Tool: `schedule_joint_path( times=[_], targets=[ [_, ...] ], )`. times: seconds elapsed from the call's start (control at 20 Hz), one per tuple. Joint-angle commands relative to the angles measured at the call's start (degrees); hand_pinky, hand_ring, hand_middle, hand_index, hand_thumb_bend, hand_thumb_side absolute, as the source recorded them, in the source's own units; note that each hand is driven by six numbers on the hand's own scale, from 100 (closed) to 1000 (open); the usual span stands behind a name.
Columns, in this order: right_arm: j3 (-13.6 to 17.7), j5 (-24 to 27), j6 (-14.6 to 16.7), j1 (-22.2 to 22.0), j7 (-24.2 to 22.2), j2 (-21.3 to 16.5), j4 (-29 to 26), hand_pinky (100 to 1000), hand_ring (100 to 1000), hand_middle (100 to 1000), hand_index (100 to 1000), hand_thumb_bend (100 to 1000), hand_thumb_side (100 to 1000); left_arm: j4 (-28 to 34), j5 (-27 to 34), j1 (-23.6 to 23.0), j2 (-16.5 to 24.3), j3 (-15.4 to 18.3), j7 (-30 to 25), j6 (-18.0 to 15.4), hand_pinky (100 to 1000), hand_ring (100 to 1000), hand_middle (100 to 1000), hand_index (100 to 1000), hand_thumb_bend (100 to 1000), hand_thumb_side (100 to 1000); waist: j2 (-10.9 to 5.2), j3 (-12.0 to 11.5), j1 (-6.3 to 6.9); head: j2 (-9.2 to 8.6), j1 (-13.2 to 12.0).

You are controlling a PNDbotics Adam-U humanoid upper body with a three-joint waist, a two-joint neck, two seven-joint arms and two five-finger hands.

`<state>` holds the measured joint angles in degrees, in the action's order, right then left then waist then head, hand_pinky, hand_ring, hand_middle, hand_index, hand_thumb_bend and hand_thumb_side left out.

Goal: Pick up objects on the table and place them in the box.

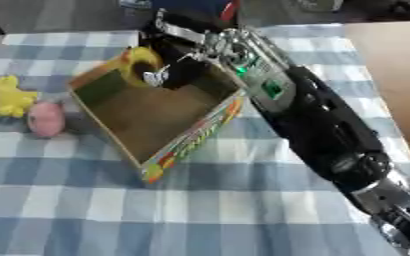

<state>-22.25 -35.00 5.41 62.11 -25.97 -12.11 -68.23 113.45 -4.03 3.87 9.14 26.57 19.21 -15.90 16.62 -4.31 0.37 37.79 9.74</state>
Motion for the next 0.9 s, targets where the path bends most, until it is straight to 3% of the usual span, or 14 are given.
schedule_joint_path(
  times=[0.05, 0.35, 0.6, 0.9],
  targets=[
    [0.49, -1.78, 0.76, 0.96, -0.15, 0.6, 1.65, 542, 547, 330, 554, 100, 321, 1.14, 0.17, 0.29, 1.64, -0.1, -0.27, -0.09, 413, 566, 516, 788, 350, 701, -1.09, -0.24, 0.29, -0.16, -0.07],
    [0.77, -5.84, 3.2, 1.28, 0.64, 1.23, 7.08, 539, 553, 336, 556, 100, 339, 1.14, 0.19, 0.18, 1.59, -0.15, -0.4, -0.13, 413, 567, 516, 787, 350, 701, -1.09, -0.54, 0.3, -0.31, -0.25],
    [0.98, -8.65, 6.05, 2.16, -1.25, 1.64, 10.17, 561, 594, 399, 647, 100, 459, 1.14, 0.18, 0.19, 1.63, -0.16, -0.49, -0.07, 413, 567, 516, 787, 348, 699, -1.18, -0.64, 0.18, -0.27, -0.25],
    [2.27, -13.17, 9.85, 3.95, -5.22, 2.85, 13.56, 589, 652, 468, 748, 100, 526, 1.14, 0.18, 0.05, 1.61, -0.2, -0.58, -0.05, 413, 567, 516, 787, 348, 699, -1.26, -0.93, 0.12, -0.03, -0.03]
  ],
)
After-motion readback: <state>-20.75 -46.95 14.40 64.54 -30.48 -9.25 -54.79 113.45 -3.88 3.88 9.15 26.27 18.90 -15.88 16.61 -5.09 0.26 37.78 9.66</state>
